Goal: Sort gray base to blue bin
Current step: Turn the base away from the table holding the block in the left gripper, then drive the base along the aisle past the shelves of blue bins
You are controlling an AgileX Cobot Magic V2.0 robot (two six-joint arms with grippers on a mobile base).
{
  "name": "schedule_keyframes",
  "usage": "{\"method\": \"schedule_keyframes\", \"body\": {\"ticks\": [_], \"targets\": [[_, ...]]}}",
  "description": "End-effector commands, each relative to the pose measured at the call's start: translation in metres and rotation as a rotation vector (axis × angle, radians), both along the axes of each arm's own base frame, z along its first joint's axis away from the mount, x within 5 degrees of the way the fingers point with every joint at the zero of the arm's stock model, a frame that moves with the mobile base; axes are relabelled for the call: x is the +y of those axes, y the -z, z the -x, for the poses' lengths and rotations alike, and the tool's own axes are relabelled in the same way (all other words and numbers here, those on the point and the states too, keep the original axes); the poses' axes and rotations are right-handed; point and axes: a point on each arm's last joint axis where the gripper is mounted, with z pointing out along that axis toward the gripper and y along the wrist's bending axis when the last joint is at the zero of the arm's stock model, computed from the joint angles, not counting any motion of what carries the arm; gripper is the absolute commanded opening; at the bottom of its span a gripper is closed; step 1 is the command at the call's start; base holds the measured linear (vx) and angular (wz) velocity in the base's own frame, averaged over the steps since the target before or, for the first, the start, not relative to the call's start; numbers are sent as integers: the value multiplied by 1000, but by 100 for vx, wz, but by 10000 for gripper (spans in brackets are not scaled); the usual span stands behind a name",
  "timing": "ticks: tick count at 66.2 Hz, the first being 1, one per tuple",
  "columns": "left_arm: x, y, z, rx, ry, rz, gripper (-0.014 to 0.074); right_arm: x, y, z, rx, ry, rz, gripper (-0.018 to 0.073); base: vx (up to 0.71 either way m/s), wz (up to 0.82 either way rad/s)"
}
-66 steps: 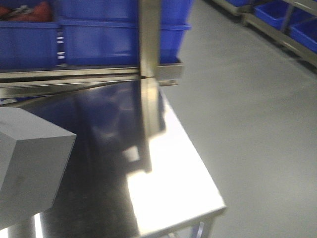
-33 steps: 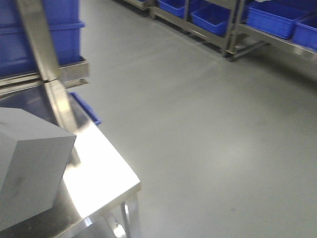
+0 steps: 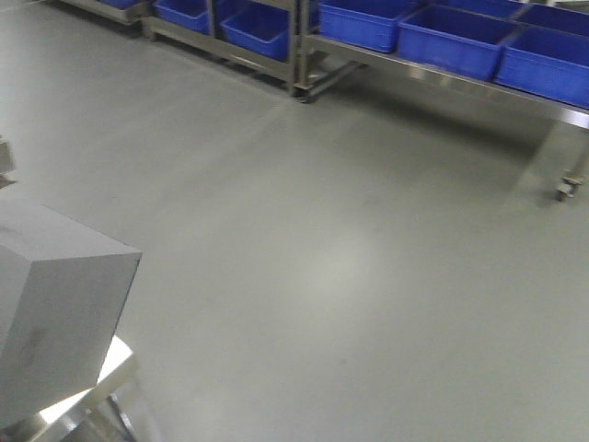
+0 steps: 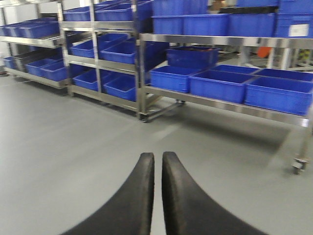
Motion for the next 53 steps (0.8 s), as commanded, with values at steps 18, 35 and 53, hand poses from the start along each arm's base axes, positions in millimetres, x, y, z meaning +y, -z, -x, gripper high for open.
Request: {"method": "schedule_keyframes", "body": {"ticks": [18, 35, 53], "targets": [[2, -18, 1, -95, -16, 82, -7, 0, -9, 1, -91, 2, 13, -4, 0, -52], [2, -18, 1, -95, -16, 82, -7, 0, -9, 1, -91, 2, 13, -4, 2, -60], [2, -18, 1, -95, -16, 82, -7, 0, -9, 1, -91, 2, 13, -4, 2, -61]]}}
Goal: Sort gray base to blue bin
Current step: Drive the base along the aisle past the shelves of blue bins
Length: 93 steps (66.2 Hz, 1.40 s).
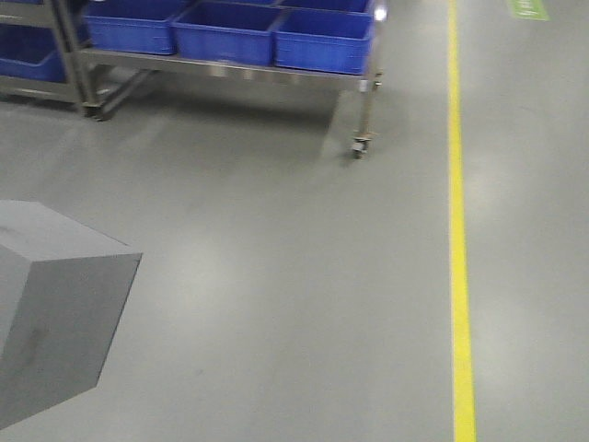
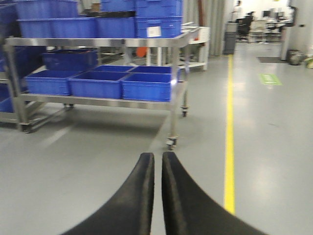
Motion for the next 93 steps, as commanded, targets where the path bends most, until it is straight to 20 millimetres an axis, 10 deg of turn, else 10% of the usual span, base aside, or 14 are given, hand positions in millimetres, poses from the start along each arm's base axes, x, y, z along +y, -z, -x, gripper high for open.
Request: {"method": "schedule_keyframes", "body": {"ticks": [1, 93], "targets": [[2, -18, 1, -95, -16, 82, -7, 0, -9, 1, -91, 2, 13, -4, 2, -55], [2, -18, 1, -95, -16, 82, -6, 0, -9, 1, -91, 2, 13, -4, 16, -14]]}}
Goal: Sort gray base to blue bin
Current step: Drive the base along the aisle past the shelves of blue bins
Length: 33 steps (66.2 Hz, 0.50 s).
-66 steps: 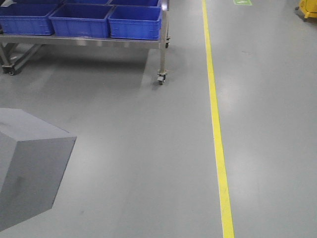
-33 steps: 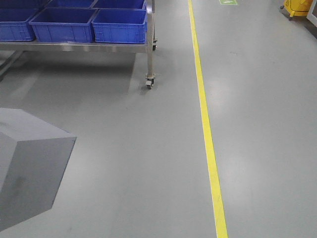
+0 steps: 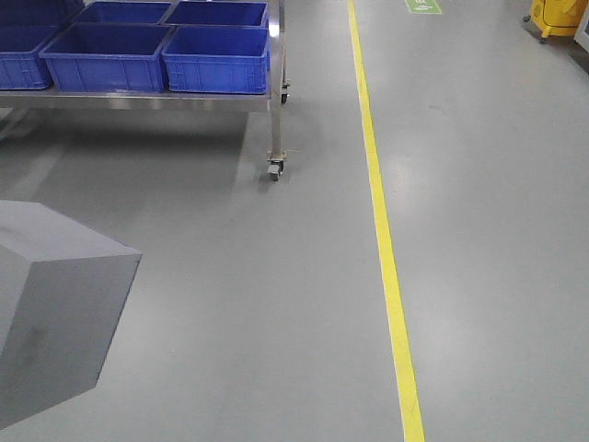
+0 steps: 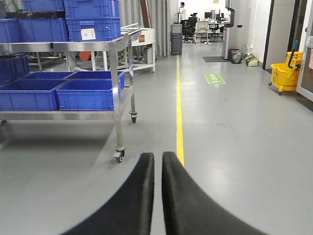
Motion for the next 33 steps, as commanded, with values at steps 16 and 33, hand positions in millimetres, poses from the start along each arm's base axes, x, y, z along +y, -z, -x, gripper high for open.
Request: {"method": "schedule_keyframes", "body": {"ticks": [16, 33], "targets": [[2, -18, 1, -96, -16, 82, -6, 0, -9, 1, -91, 2, 13, -4, 33, 0], [2, -18, 1, -96, -16, 82, -6, 0, -9, 1, -91, 2, 13, -4, 37, -3]]}}
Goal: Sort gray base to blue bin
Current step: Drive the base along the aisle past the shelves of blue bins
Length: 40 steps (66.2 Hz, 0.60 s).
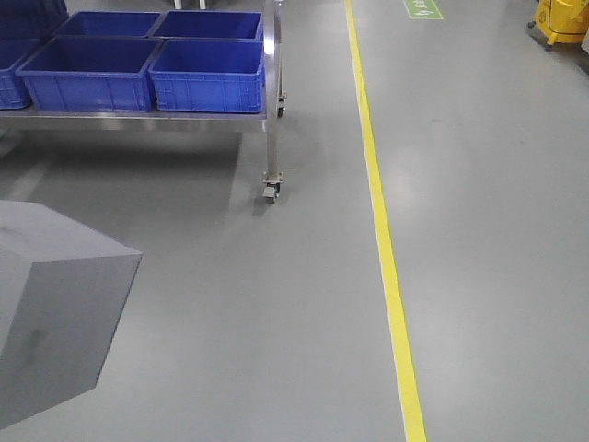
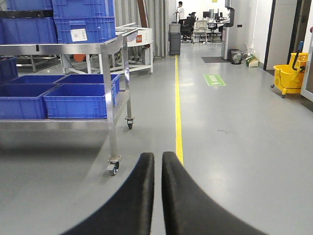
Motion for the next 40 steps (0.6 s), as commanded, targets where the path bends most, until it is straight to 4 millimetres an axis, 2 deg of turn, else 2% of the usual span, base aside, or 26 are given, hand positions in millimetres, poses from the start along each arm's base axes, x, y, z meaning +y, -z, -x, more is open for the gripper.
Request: {"method": "schedule_keyframes", "body": {"ticks": [1, 40], "targets": [[2, -18, 1, -96, -16, 82, -6, 0, -9, 1, -91, 2, 13, -4, 38, -6], [2, -18, 1, -96, -16, 82, -6, 0, -9, 1, -91, 2, 13, -4, 35, -1]]}}
